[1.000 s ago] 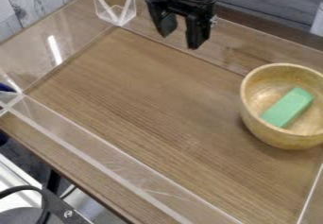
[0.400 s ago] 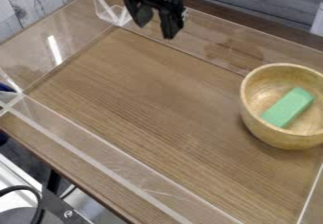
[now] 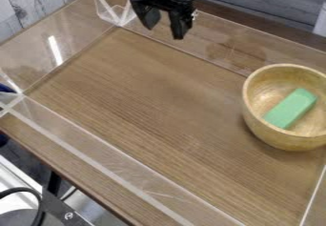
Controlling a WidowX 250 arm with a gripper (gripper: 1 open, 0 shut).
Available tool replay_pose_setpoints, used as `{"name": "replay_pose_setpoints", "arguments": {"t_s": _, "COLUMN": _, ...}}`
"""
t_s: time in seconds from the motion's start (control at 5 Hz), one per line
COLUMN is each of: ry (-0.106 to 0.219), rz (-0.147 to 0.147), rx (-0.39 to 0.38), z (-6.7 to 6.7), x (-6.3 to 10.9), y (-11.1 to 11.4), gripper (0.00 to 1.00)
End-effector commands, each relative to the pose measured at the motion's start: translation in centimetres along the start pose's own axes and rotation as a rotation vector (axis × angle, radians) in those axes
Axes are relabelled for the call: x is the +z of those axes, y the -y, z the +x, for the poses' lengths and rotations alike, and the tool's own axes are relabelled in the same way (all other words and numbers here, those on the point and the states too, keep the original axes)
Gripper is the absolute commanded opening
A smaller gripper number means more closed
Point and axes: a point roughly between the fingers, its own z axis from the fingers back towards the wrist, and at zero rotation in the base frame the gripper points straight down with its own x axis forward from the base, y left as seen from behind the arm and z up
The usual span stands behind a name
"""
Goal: Put the green block in the brown bowl
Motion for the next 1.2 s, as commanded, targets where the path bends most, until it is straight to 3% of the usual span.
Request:
{"name": "replay_pose_setpoints", "arguments": {"t_s": 0.0, "ry": 0.09, "rz": -0.001, "rx": -0.012, "z": 1.3, "x": 2.2, "y": 1.0, "gripper": 1.0}}
{"name": "replay_pose_setpoints", "arguments": {"t_s": 0.2, "ry": 0.076, "rz": -0.023, "rx": 0.001, "z": 0.8, "x": 3.6, "y": 2.9, "gripper": 1.0}}
{"name": "replay_pose_setpoints", "arguments": {"t_s": 0.4, "ry": 0.066, "rz": -0.027, "rx": 0.045, "z": 0.7, "x": 3.6, "y": 3.2, "gripper": 1.0}}
{"name": "replay_pose_setpoints", "arguments": {"t_s": 0.8, "ry": -0.058, "rz": -0.08, "rx": -0.023, "z": 0.7, "x": 1.4, "y": 2.2, "gripper": 1.0}}
{"name": "replay_pose_setpoints", "arguments": {"t_s": 1.0, "ry": -0.098, "rz": -0.037, "rx": -0.033, "z": -0.4, "x": 0.7, "y": 0.6, "gripper": 1.0}}
